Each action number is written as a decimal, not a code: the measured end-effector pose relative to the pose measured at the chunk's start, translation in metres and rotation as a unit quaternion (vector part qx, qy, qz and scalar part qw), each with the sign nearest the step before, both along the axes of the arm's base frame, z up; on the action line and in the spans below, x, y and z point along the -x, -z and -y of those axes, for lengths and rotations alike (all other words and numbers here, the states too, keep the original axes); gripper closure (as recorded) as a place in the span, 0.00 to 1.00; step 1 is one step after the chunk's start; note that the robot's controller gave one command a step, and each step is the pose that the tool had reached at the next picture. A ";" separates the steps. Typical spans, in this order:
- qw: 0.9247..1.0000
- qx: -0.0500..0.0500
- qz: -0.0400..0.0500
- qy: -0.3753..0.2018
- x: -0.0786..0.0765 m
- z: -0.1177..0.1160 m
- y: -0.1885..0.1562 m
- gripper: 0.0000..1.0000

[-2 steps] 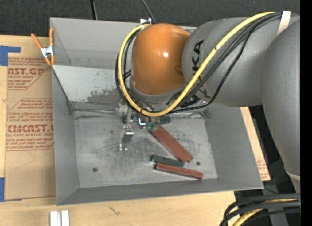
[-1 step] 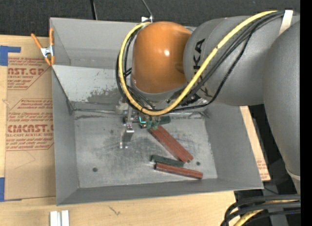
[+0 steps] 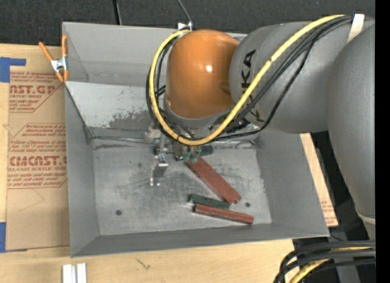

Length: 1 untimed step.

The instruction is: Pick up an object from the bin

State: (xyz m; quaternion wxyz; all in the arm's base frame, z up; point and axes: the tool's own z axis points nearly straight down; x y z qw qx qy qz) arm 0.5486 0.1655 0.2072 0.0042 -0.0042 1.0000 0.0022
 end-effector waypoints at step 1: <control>0.998 0.002 -0.001 -0.070 -0.001 -0.013 0.070 0.00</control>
Offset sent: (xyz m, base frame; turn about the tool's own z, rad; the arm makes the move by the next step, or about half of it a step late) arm 0.0452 -0.0454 -0.0460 0.0805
